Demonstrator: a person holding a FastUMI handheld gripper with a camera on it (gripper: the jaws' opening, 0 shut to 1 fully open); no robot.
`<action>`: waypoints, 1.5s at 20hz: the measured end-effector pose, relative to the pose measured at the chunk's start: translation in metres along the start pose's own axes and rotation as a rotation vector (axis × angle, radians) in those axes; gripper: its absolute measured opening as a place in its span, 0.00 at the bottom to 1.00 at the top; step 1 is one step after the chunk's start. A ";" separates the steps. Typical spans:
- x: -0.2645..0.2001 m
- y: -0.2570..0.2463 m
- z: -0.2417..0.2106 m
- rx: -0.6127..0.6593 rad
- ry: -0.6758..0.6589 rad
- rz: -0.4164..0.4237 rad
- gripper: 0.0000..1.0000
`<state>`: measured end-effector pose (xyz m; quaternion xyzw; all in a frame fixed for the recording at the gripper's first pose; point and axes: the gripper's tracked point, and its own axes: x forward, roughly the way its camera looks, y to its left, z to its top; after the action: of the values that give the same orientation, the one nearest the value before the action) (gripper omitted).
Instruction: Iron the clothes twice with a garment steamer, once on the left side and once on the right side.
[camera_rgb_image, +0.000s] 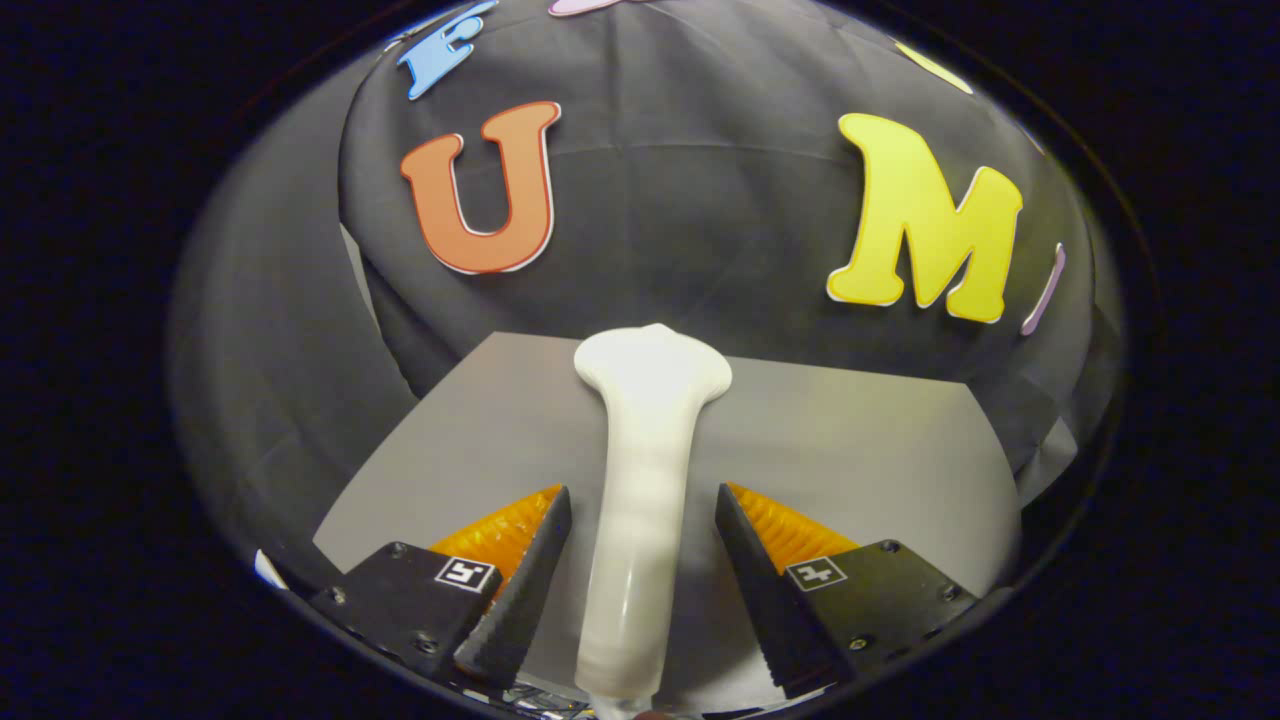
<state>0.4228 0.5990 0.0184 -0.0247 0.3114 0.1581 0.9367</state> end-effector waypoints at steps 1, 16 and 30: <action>0.000 0.001 -0.001 0.003 0.006 -0.003 0.87; -0.022 -0.008 0.008 0.105 -0.076 -0.005 0.36; -0.188 -0.057 -0.004 0.141 -0.351 0.198 0.36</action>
<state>0.2957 0.4917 0.1236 0.0993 0.1546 0.2289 0.9559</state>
